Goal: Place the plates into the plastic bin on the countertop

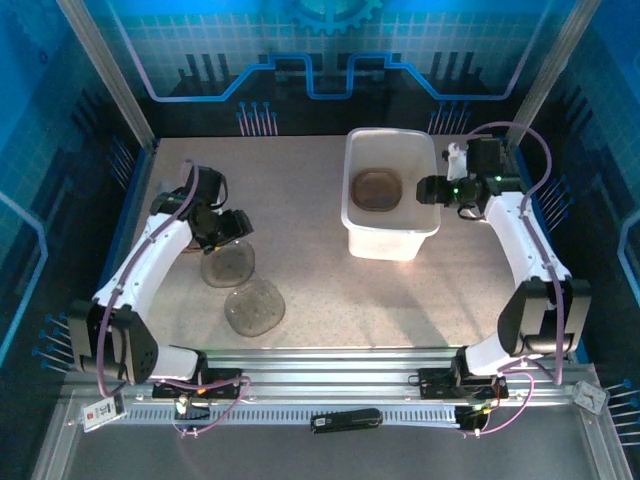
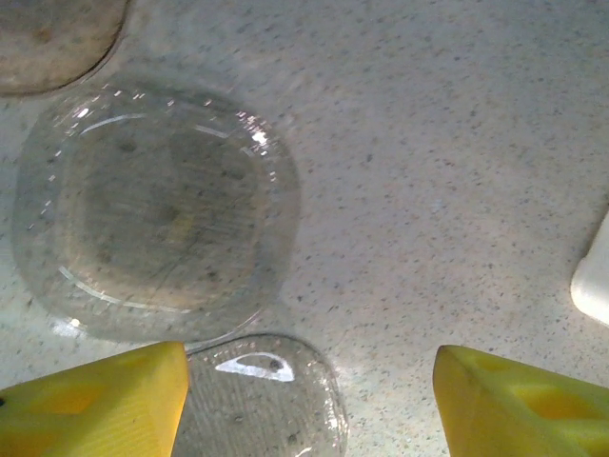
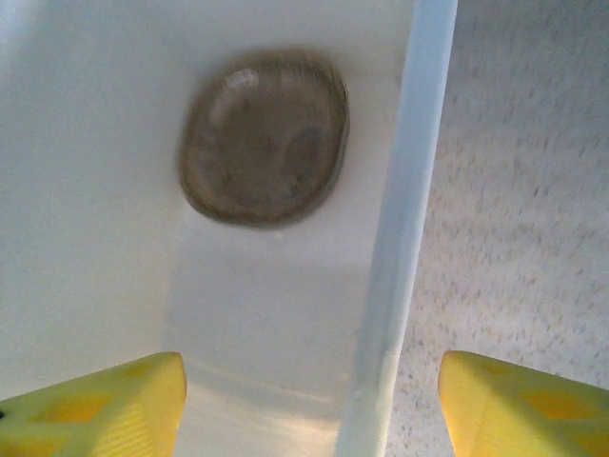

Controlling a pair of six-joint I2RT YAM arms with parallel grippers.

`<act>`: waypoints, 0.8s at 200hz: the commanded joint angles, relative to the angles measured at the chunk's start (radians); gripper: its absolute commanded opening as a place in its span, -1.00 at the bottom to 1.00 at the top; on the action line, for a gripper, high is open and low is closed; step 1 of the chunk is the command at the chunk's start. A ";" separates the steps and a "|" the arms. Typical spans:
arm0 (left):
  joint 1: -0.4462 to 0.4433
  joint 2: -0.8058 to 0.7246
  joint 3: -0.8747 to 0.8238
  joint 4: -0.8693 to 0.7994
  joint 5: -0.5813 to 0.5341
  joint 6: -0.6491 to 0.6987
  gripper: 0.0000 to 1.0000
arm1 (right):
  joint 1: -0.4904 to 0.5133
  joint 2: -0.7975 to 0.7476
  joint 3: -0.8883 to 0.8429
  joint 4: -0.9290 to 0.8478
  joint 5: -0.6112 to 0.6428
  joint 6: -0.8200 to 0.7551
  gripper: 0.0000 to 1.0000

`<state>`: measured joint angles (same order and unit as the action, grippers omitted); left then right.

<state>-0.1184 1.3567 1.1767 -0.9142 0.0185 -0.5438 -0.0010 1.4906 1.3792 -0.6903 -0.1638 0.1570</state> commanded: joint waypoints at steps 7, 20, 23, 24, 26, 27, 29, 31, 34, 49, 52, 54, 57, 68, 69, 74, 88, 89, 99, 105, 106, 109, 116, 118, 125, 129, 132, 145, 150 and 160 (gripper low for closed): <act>0.013 -0.072 -0.078 -0.030 -0.003 -0.052 0.39 | 0.015 -0.047 0.100 -0.086 0.008 0.005 0.45; 0.014 -0.099 -0.117 -0.031 -0.005 -0.067 0.39 | 0.033 -0.062 0.107 -0.093 0.005 0.002 0.45; 0.014 -0.105 -0.127 -0.032 -0.006 -0.071 0.39 | 0.038 -0.066 0.107 -0.093 0.004 0.001 0.45; 0.014 -0.107 -0.130 -0.032 -0.007 -0.072 0.39 | 0.039 -0.066 0.107 -0.094 0.002 0.001 0.45; 0.014 -0.111 -0.137 -0.033 -0.009 -0.075 0.39 | 0.042 -0.069 0.106 -0.094 0.002 0.001 0.45; 0.014 -0.113 -0.140 -0.033 -0.009 -0.076 0.39 | 0.044 -0.069 0.107 -0.094 0.001 0.002 0.45; 0.014 -0.117 -0.146 -0.033 -0.010 -0.078 0.39 | 0.046 -0.071 0.107 -0.093 0.000 0.002 0.45; 0.014 -0.121 -0.152 -0.034 -0.012 -0.081 0.39 | 0.049 -0.073 0.107 -0.095 -0.001 0.001 0.45; 0.014 -0.128 -0.159 -0.034 -0.012 -0.084 0.38 | 0.054 -0.074 0.106 -0.096 -0.003 0.002 0.45; 0.015 -0.150 -0.203 -0.042 -0.014 -0.106 0.38 | 0.078 -0.082 0.098 -0.098 -0.010 0.007 0.45; 0.014 -0.156 -0.213 -0.043 -0.014 -0.113 0.38 | 0.083 -0.083 0.096 -0.099 -0.012 0.008 0.45; 0.014 -0.159 -0.219 -0.044 -0.015 -0.119 0.38 | 0.087 -0.084 0.095 -0.098 -0.015 0.009 0.45; 0.014 -0.163 -0.229 -0.045 -0.015 -0.126 0.38 | 0.092 -0.084 0.091 -0.098 -0.017 0.010 0.45; 0.014 -0.179 -0.263 -0.050 -0.018 -0.154 0.38 | 0.111 -0.087 0.079 -0.094 -0.021 0.013 0.44; 0.014 -0.179 -0.268 -0.050 -0.018 -0.156 0.38 | 0.113 -0.087 0.078 -0.093 -0.021 0.012 0.44; 0.014 -0.188 -0.284 -0.050 -0.021 -0.166 0.38 | 0.122 -0.088 0.073 -0.092 -0.023 0.013 0.44; 0.014 -0.209 -0.331 -0.045 -0.037 -0.197 0.38 | 0.144 -0.087 0.067 -0.086 -0.025 0.018 0.44; 0.014 -0.210 -0.334 -0.045 -0.039 -0.199 0.38 | 0.144 -0.087 0.067 -0.085 -0.025 0.018 0.44; 0.014 -0.225 -0.365 -0.032 -0.044 -0.211 0.38 | 0.156 -0.088 0.063 -0.078 -0.029 0.021 0.44; 0.014 -0.229 -0.382 -0.025 -0.045 -0.217 0.38 | 0.161 -0.087 0.064 -0.075 -0.032 0.023 0.44; 0.014 -0.231 -0.385 -0.023 -0.046 -0.219 0.38 | 0.162 -0.086 0.065 -0.074 -0.033 0.023 0.44; 0.014 -0.232 -0.391 -0.021 -0.046 -0.220 0.38 | 0.164 -0.085 0.066 -0.072 -0.034 0.023 0.44; 0.014 -0.234 -0.406 -0.014 -0.046 -0.220 0.38 | 0.168 -0.083 0.068 -0.072 -0.036 0.023 0.44; 0.014 -0.234 -0.410 -0.012 -0.046 -0.220 0.38 | 0.169 -0.081 0.069 -0.072 -0.036 0.022 0.44; 0.014 -0.234 -0.424 -0.010 -0.045 -0.221 0.38 | 0.171 -0.079 0.071 -0.073 -0.037 0.022 0.44; 0.014 -0.234 -0.432 -0.007 -0.045 -0.219 0.38 | 0.172 -0.079 0.072 -0.074 -0.037 0.022 0.44; 0.014 -0.234 -0.439 -0.003 -0.043 -0.217 0.38 | 0.173 -0.079 0.072 -0.073 -0.037 0.022 0.44; 0.014 -0.238 -0.471 0.011 -0.038 -0.211 0.37 | 0.175 -0.081 0.067 -0.070 -0.039 0.025 0.44; 0.013 -0.242 -0.485 0.023 -0.033 -0.213 0.37 | 0.176 -0.083 0.065 -0.067 -0.039 0.029 0.44; 0.012 -0.250 -0.515 0.056 -0.015 -0.212 0.36 | 0.177 -0.085 0.057 -0.060 -0.044 0.034 0.44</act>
<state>-0.1131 1.1355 0.7181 -0.9066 -0.0078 -0.7353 0.1627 1.4193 1.4517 -0.7547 -0.1875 0.1696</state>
